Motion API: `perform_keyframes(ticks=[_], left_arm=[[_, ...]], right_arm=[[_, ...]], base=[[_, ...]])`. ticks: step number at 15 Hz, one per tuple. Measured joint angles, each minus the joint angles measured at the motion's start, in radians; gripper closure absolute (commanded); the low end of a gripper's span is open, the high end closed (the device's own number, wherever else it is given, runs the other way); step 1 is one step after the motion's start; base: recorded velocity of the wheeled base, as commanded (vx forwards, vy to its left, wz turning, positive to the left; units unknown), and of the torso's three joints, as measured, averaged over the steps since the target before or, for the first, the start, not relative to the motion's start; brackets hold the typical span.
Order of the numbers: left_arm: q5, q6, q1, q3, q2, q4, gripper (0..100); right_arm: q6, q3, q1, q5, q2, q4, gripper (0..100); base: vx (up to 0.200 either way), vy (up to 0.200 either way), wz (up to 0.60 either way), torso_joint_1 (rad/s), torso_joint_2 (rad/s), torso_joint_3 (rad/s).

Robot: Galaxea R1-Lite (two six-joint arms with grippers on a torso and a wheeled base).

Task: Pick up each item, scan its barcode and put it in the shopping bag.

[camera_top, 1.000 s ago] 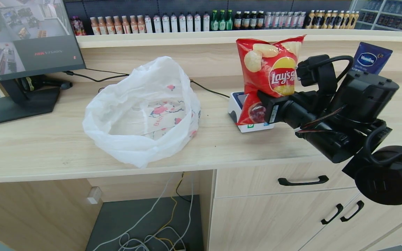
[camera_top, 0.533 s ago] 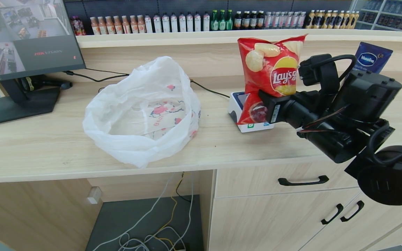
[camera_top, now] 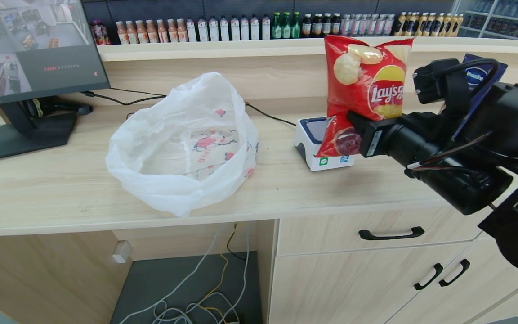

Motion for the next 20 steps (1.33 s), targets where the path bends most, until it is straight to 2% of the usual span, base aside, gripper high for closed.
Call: perform_keyframes(ticks=[5,9,20], left_arm=[[0.0,0.0,0.0,0.0,0.0,0.0,0],[0.0,-0.001,0.0,0.0,0.0,0.0,0],[0.0,0.0,0.0,0.0,0.0,-0.001,0]], right_arm=[[0.003,0.093,0.001,0.008,-0.154,-0.005,100],[0.004,0.119,0.0,0.014,-0.225,-0.006,100],[0.026,0.132,0.001,0.029,-0.26,-0.007,100]], base=[[0.0,0.0,0.0,0.0,0.0,0.0],[0.0,0.0,0.0,0.0,0.0,0.0],[0.0,0.2,0.0,0.002,0.0,0.002]])
